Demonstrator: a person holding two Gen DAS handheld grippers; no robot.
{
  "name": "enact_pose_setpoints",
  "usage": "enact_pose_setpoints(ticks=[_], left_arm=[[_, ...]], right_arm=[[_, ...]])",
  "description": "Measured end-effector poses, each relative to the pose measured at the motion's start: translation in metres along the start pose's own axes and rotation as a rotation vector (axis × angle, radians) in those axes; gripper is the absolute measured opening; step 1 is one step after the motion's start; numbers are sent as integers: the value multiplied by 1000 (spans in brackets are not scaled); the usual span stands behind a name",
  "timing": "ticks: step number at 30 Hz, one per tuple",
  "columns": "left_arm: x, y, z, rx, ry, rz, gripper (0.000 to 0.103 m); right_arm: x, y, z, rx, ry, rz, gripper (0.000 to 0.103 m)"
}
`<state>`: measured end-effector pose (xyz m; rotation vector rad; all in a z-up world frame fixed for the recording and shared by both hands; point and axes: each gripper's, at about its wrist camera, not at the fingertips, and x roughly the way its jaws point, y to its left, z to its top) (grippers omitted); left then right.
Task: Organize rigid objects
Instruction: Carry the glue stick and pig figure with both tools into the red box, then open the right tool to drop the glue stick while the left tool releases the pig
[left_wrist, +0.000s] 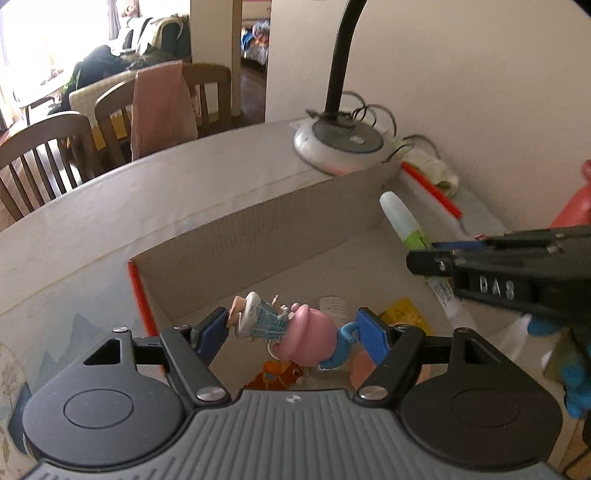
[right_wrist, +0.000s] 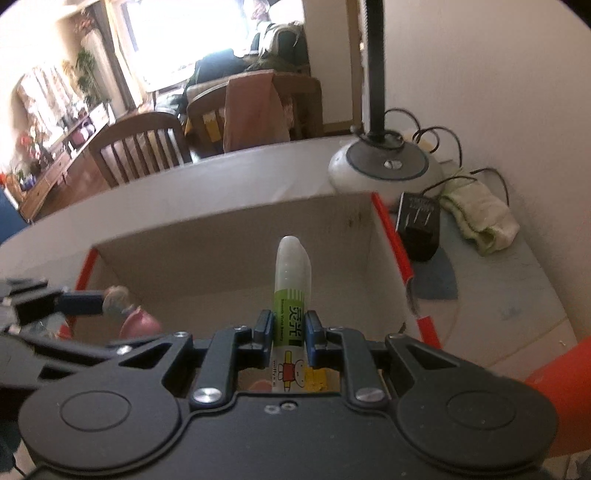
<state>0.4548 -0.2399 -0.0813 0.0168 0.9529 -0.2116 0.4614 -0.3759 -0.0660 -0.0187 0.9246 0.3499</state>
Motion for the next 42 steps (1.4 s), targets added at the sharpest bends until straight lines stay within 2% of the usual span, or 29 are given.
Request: enact_pose_setpoints(ticks=[9,18,26,42], left_arm=[[40,-4,9,18,108,25,75],[57,-7,6,36,183,40,75],[61,-3,7,0,200,23,76],[47,-11,-2,-4,182,-2,75]], right_arm=[[20,-1,-9,-32,88,25,17],[31,-6,-12,-17,147,27,17],[34,-11,-11,6,164,31,24],[13,-19,-15,47,131,7,38]])
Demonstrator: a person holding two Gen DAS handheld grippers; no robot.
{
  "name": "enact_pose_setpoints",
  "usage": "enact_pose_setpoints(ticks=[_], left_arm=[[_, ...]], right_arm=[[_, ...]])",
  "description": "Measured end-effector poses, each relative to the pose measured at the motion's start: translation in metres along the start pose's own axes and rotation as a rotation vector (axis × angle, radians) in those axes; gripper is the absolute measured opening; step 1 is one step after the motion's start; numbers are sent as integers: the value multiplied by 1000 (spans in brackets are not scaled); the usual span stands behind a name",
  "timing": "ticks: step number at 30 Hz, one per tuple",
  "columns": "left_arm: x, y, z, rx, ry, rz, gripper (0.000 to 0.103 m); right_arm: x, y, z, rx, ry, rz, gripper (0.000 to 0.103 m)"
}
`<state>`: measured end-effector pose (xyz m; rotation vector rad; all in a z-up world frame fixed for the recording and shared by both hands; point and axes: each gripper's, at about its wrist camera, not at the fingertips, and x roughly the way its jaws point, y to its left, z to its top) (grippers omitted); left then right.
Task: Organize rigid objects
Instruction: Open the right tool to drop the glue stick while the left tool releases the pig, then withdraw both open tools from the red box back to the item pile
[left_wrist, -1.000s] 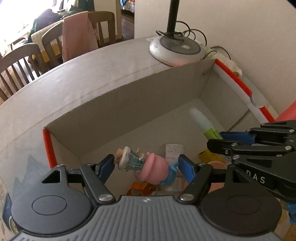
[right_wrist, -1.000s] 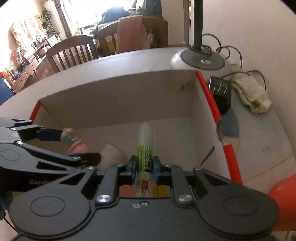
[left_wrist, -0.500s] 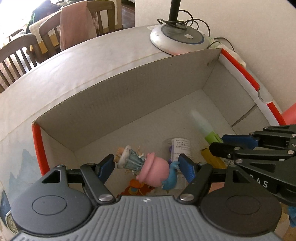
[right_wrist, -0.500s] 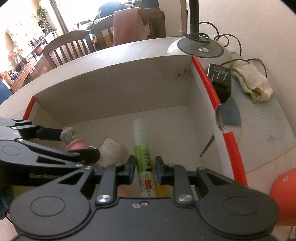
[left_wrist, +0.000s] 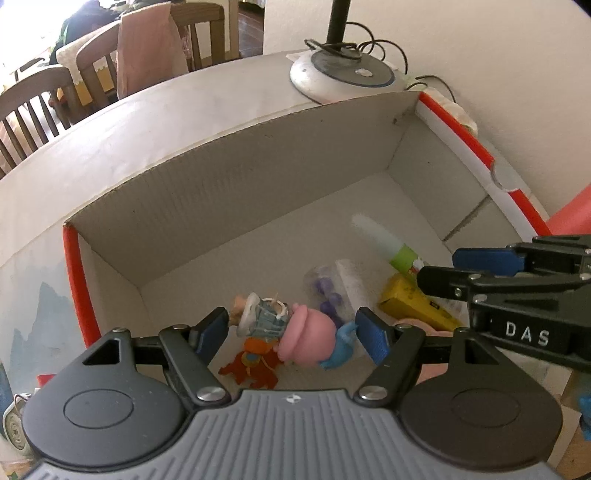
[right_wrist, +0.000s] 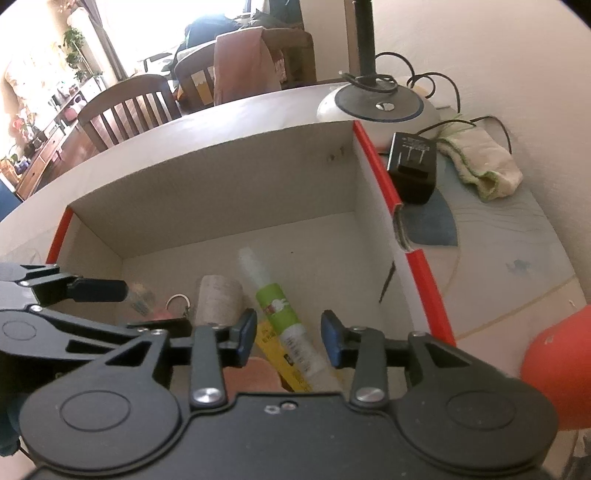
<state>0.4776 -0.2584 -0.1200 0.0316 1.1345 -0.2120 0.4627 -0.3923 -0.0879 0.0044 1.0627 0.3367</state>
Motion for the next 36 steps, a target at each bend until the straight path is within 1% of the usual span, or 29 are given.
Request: enact_pose_setpoints(ticks=[10,14,18,22,24,27,32,36], left_arm=[[-26,-1,-12,-4,-49,-36,75],[-43,1,-19,-1,-84,-47,75],[-62,6,-27,-4,-123,-58,75],[-80,13,-38,-2,-164,-64,75],[-90,19,-44,-6,-185,-72,75],[-105,28,-54,-14,-218,-81,75],[-130,44,-74,-22,-266,-79,75],[-148,61,-94,-34,-288,-83,75]], right_arm=[[-25,5,-7,14,-39,15,46],[-38,12,-11,6,-59,27,48],[-53,22,-16,-4,-88,40,54],[-70,36,-23,-14,-120,51,57],[-78,44,-26,-25,-137,57,58],[-89,58,-31,-37,-164,63,64],[-105,80,-41,-50,-198,85,65],[-116,101,-51,-63,-226,101,70]])
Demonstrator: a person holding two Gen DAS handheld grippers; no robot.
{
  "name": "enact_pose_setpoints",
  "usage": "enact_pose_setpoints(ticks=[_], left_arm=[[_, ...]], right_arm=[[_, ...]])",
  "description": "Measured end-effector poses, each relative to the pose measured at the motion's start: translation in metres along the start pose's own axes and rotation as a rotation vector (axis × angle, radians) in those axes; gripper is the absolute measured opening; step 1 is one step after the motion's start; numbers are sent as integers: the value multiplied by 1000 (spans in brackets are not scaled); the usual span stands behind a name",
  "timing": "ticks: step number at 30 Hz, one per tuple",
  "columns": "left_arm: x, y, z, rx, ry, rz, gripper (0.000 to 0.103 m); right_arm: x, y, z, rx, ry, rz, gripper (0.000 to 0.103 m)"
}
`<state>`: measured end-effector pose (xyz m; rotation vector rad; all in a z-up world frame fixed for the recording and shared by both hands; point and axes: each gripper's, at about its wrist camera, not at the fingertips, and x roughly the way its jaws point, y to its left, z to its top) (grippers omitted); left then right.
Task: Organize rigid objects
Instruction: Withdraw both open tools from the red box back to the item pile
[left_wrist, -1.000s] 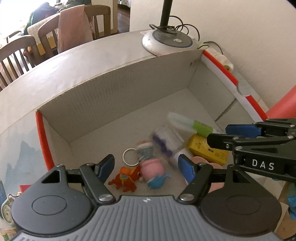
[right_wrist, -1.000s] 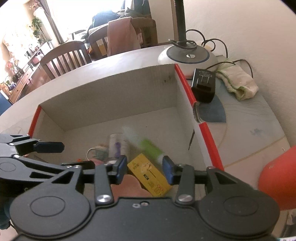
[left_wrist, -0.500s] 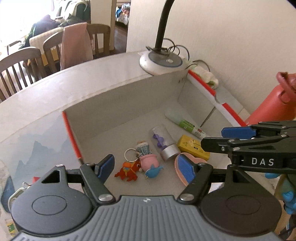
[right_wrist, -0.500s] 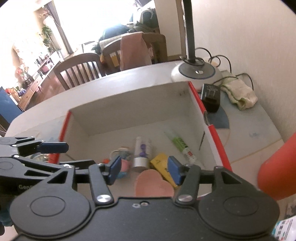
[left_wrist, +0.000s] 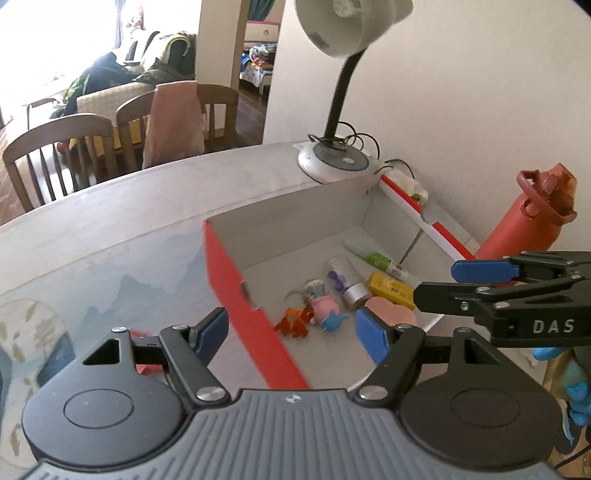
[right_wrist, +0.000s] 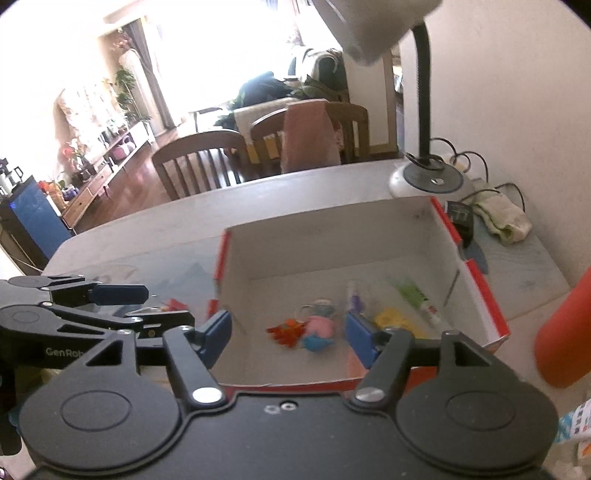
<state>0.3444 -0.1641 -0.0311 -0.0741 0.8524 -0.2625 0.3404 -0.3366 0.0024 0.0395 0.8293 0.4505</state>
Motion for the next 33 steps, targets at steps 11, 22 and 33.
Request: enact_pose_setpoints(ticks=[11,22,33], left_arm=[[-68,49,-47,-42,-60,7,82],[-127,91,-102,-72,-97,-1,83],[-153,125,-143,-114,-101,-13,93]], right_arm=[[-19,64,-29,-41,-52,58,82],[-29,125,-58,-66,-77,106,94],[-25,168,-82,-93,-45,94,94]])
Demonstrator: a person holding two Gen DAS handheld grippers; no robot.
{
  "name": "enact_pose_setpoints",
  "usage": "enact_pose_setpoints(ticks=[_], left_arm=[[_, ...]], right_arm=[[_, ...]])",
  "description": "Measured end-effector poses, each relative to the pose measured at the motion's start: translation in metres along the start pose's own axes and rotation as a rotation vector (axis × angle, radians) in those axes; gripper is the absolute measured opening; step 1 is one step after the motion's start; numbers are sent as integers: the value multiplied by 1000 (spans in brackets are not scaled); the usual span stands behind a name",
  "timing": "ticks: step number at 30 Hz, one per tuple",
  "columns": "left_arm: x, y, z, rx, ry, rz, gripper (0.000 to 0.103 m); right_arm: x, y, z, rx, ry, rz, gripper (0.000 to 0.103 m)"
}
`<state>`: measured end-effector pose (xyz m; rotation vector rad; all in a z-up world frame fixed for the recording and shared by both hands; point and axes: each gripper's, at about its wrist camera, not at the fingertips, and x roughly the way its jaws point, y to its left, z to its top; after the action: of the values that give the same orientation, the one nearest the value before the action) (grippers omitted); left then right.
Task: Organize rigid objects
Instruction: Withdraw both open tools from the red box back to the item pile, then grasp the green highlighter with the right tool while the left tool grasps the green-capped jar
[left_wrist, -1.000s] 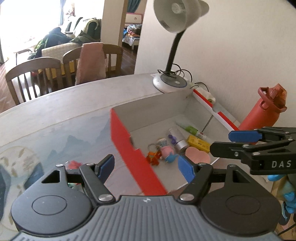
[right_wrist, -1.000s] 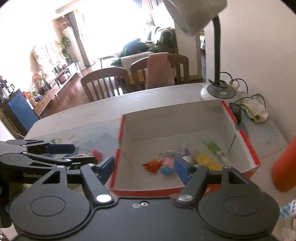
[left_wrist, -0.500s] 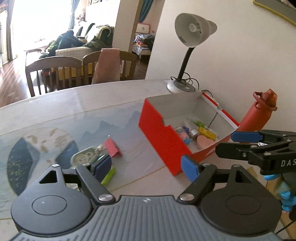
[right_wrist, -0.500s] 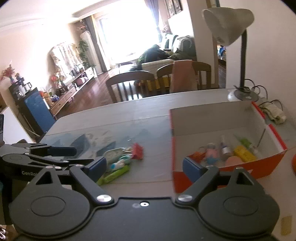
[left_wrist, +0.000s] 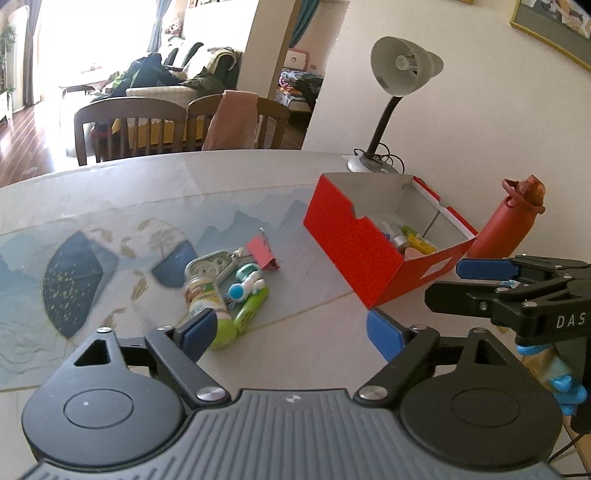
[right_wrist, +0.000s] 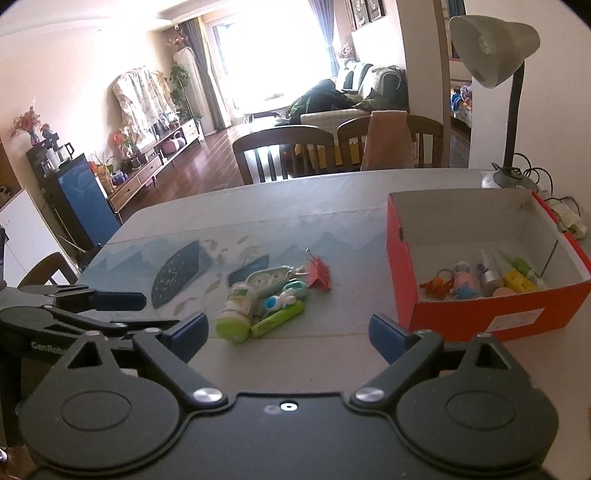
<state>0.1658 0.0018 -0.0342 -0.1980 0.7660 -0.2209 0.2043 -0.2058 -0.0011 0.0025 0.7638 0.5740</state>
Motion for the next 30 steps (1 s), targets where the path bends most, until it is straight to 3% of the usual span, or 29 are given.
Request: enact_pose_setpoints(ticks=[6,9,12,22,30], left_arm=[[0,18,-12,-30,-1,10,95],[3,29,-15,-69,-11,47,102],[12,38,-15,-97,-25,95,102],[56,54,-3,-121,-16,206,102],[102,64,7,-156,42,227,102]], right_arm=[[8,15,-6,-10,17,-17,94],[18,19,-10,-31,34,-31,94],[30,20,-12,-40,48,-40,93],[82,16,-13,-93,99,-39,91],[124,7,-10,-149,128,-27,90]])
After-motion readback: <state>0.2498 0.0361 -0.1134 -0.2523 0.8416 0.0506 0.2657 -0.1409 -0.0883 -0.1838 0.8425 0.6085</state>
